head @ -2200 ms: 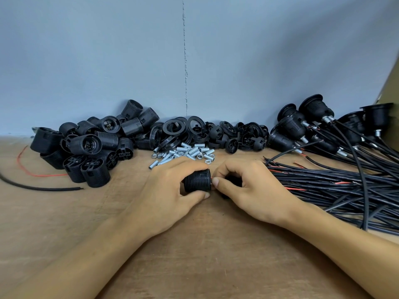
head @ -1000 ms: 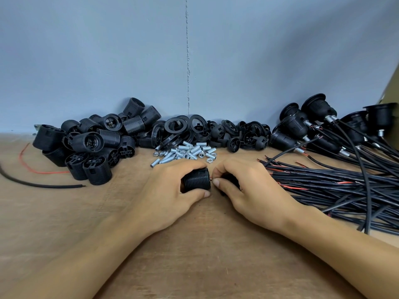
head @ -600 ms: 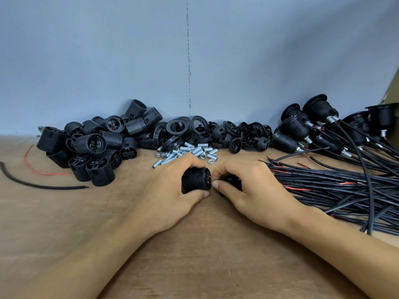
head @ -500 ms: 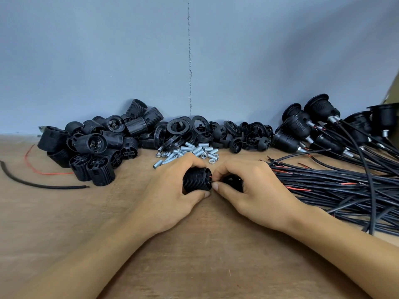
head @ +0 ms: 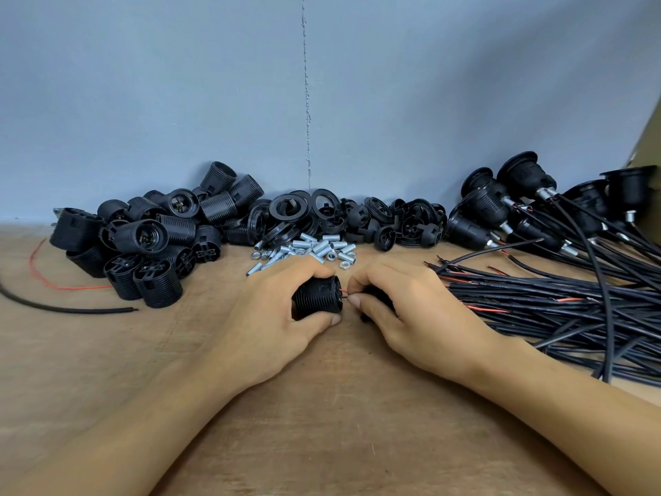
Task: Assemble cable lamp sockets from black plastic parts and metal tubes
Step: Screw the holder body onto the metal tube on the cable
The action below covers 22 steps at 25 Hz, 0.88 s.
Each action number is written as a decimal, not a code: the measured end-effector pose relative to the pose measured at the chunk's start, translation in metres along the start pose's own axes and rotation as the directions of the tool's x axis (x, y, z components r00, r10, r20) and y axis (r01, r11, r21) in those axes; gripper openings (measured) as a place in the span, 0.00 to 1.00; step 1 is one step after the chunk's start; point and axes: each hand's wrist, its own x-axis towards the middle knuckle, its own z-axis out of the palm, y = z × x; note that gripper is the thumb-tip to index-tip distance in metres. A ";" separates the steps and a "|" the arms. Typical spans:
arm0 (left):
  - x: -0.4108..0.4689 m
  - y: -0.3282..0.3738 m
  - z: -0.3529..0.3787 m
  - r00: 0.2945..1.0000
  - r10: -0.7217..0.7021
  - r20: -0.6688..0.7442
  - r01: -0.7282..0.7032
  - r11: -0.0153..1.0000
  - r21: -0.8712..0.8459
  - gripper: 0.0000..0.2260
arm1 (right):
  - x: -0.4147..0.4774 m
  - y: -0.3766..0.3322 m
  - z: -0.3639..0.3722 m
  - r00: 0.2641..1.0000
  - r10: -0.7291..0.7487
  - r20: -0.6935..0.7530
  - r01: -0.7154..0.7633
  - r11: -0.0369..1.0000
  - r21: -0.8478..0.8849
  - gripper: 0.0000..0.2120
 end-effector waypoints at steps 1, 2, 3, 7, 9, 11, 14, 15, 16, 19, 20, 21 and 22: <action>0.000 0.000 0.000 1.000 0.007 -0.006 -0.007 1.000 -0.004 0.18 | 0.000 0.000 0.001 1.000 0.002 0.002 -0.002 1.000 -0.001 0.01; -0.001 0.001 0.000 1.000 0.014 -0.011 -0.014 1.000 -0.010 0.18 | -0.001 0.000 0.002 1.000 0.007 0.003 -0.007 1.000 -0.004 0.01; -0.001 0.001 0.000 1.000 0.019 -0.013 -0.019 1.000 -0.016 0.18 | -0.001 0.000 0.003 1.000 0.012 0.007 -0.012 1.000 -0.013 0.02; 0.000 0.001 0.003 0.999 0.042 -0.011 -0.042 0.999 -0.023 0.17 | -0.001 -0.001 0.005 0.999 0.017 0.036 -0.014 0.997 -0.073 0.03; 0.001 0.003 0.003 0.999 0.040 -0.015 -0.041 0.999 -0.026 0.17 | -0.002 -0.002 0.005 0.999 0.009 0.046 -0.005 0.996 -0.084 0.03; 0.001 0.003 0.002 0.999 0.038 -0.008 -0.038 0.999 -0.037 0.18 | -0.002 -0.003 0.005 0.999 0.008 0.045 -0.004 0.996 -0.088 0.03; 0.002 0.004 0.002 0.999 0.047 0.007 -0.047 0.998 -0.032 0.18 | -0.002 -0.003 0.005 0.999 0.020 0.038 -0.017 0.997 -0.081 0.03; 0.002 0.004 0.002 0.999 0.046 0.007 -0.046 0.999 -0.023 0.18 | -0.002 -0.003 0.005 0.999 0.023 0.037 -0.020 0.997 -0.080 0.03; 0.002 0.005 0.003 0.999 0.041 0.006 -0.041 0.999 -0.014 0.18 | -0.002 -0.003 0.005 0.999 0.024 0.040 -0.020 0.996 -0.082 0.03; 0.001 0.004 0.003 1.000 0.024 0.001 -0.024 1.000 -0.014 0.18 | -0.002 -0.005 0.005 0.998 0.026 0.053 -0.022 0.996 -0.087 0.03; 0.001 0.004 0.003 1.000 0.022 0.003 -0.022 1.000 -0.017 0.17 | -0.001 -0.006 0.005 0.998 0.027 0.057 -0.022 0.996 -0.086 0.04; 0.000 0.004 0.003 1.000 0.020 0.004 -0.019 1.000 -0.018 0.17 | -0.001 -0.006 0.004 0.998 0.026 0.059 -0.021 0.996 -0.086 0.04; 0.001 0.004 0.003 1.000 0.016 0.005 -0.016 1.000 -0.016 0.17 | -0.001 -0.007 0.004 0.998 0.026 0.061 -0.021 0.996 -0.086 0.05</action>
